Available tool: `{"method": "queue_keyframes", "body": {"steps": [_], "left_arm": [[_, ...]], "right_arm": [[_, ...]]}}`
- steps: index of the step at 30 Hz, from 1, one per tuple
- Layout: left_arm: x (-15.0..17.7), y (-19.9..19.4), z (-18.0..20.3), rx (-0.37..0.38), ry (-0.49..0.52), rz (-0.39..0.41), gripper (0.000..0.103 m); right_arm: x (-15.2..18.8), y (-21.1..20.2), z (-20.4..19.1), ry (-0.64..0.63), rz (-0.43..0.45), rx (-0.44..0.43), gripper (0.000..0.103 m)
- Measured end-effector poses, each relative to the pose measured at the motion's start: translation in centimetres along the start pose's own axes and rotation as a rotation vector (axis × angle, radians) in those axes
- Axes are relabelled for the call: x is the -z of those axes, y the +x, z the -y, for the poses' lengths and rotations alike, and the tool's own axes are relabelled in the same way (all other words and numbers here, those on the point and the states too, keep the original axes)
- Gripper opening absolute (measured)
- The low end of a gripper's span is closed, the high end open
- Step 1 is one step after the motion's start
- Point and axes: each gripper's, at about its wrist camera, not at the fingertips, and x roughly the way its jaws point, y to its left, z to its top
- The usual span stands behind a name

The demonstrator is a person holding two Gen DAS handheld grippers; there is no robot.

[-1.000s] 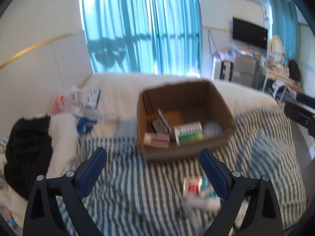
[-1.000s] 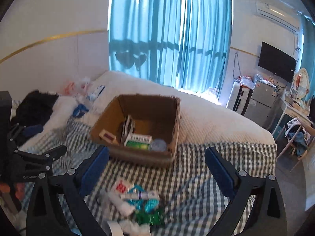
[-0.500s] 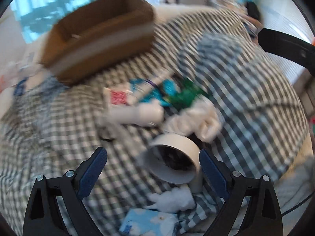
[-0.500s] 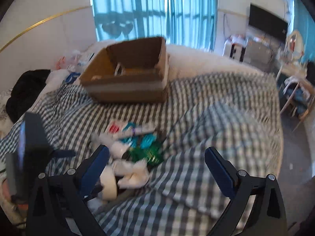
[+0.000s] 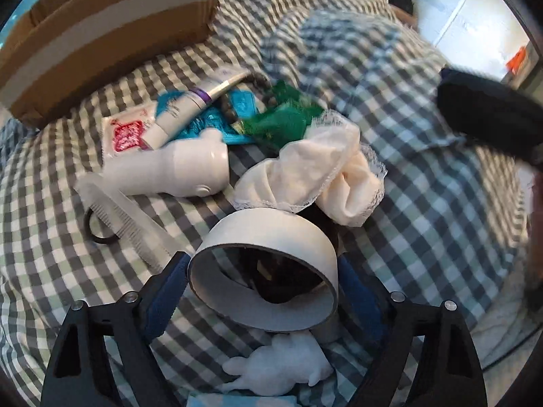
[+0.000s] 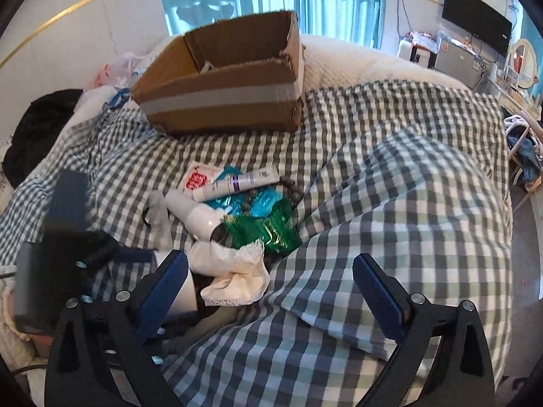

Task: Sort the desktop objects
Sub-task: 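Grasp the white tape roll with the left tool while the right tool grasps the white cloth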

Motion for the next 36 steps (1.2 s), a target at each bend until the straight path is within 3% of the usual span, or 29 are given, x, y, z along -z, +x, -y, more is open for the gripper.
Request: {"method": "queue_keyframes", "body": {"steps": [2,6,11,19,24,36], "left_arm": [[0.1,-1.5,-0.2,0.014,-0.011,0.052,0.089],[0.0,-4.3,-1.5,-0.095,-0.061,0.12,0.089],[-0.5,-5.6,-4.2,-0.123,-0.131,0.148,0.089],[0.6,-5.5,-6.5,-0.127,-0.198,0.122,0.089],[0.9,-5.5,-6.4,-0.126,-0.201,0.121,0.089],[1.3,-7.7,-6.7,-0.17,-0.23,0.166,0.089]], "right_arm": [[0.1,0.9,-0.3,-0.001,-0.027,-0.014,0.098],[0.1,2.7,-1.1,-0.022,-0.069,-0.028,0.096],[0.0,5.7,-2.1,-0.051,-0.146,-0.034,0.087],[0.6,7.4,-2.6,-0.092,-0.201,0.011,0.054],[0.9,7.1,-2.7,-0.093,-0.205,-0.004,0.024],[0.4,3.5,-3.4,-0.112,-0.103,-0.023,0.022]]}}
